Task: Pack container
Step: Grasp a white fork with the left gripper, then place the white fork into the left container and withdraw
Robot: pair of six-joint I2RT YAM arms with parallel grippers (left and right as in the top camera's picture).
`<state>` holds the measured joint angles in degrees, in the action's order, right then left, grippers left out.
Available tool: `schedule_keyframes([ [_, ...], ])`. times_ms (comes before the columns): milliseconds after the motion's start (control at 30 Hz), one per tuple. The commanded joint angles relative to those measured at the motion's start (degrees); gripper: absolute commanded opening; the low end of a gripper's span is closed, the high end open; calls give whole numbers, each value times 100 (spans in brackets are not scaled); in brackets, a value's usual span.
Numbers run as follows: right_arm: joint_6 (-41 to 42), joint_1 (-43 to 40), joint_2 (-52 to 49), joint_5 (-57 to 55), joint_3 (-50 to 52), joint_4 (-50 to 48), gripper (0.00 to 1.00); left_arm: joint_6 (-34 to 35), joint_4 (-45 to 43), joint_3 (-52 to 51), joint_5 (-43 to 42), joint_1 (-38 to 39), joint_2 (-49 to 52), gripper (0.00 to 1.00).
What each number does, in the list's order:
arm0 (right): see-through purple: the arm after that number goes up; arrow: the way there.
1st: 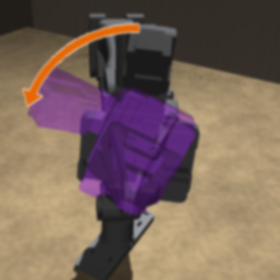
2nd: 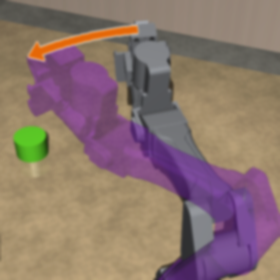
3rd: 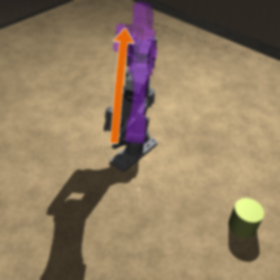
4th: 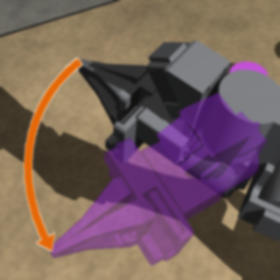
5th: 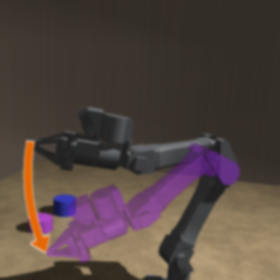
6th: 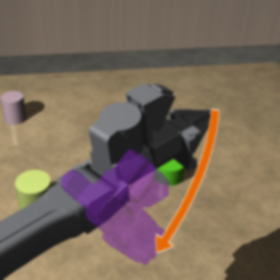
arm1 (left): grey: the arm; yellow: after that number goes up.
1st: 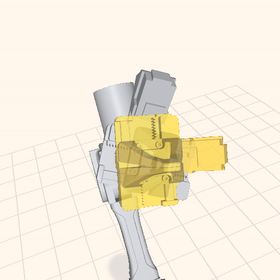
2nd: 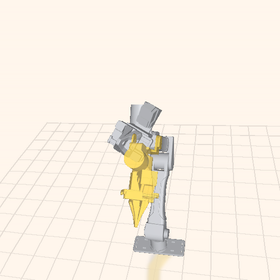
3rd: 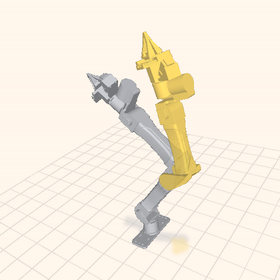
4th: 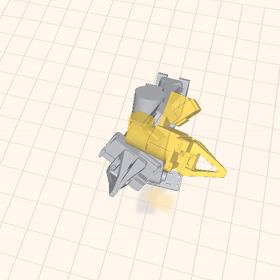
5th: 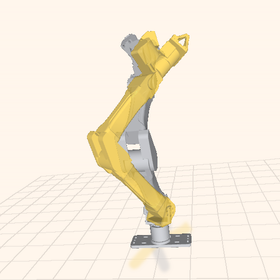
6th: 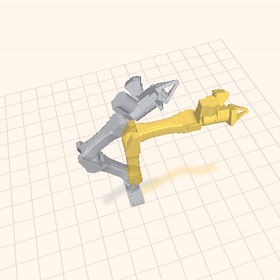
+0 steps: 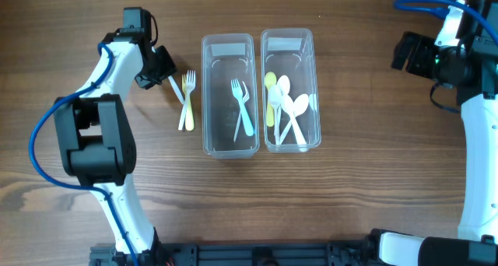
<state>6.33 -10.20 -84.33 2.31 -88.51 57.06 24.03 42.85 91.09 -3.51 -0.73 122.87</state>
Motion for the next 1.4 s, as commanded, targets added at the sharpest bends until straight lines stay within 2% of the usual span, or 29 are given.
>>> schedule_keyframes([
  [0,-33,-7,-59,-42,-4,-2,100,-269,-48,-2,57,17,319,51],
  [200,-35,-7,-59,-42,-4,-2,100,-437,74,-2,627,127,348,42],
  [267,-35,-7,-59,-42,-4,-2,100,-437,157,-2,861,184,348,42],
  [400,-33,-7,-59,-42,-4,-2,100,-457,210,-2,918,223,348,38],
  [433,-35,-7,-59,-42,-4,-2,100,-457,216,-2,918,223,348,26],
  [500,-33,-7,-59,-42,-4,-2,100,-459,216,-2,916,223,348,12],
  [600,-35,-7,-59,-42,-4,-2,100,-566,216,-2,798,223,348,9],
  [700,-33,-7,-59,-42,-4,-2,100,-883,323,17,310,223,323,4],
  [867,-33,-7,-59,-42,-4,-2,100,-1036,1233,442,313,245,-190,4],
  [1033,-33,-7,-59,-42,-4,-2,100,-1034,2031,933,310,588,-1580,4],
  [1167,-33,-7,-59,-42,-4,-2,100,-918,2269,931,306,1458,-2686,4],
  [1267,-35,-7,-59,-42,-4,-2,100,-704,2389,905,313,2192,-2721,4],
  [1367,-33,-7,-59,-42,-4,-2,100,-455,2100,389,378,2874,-2361,4],
])
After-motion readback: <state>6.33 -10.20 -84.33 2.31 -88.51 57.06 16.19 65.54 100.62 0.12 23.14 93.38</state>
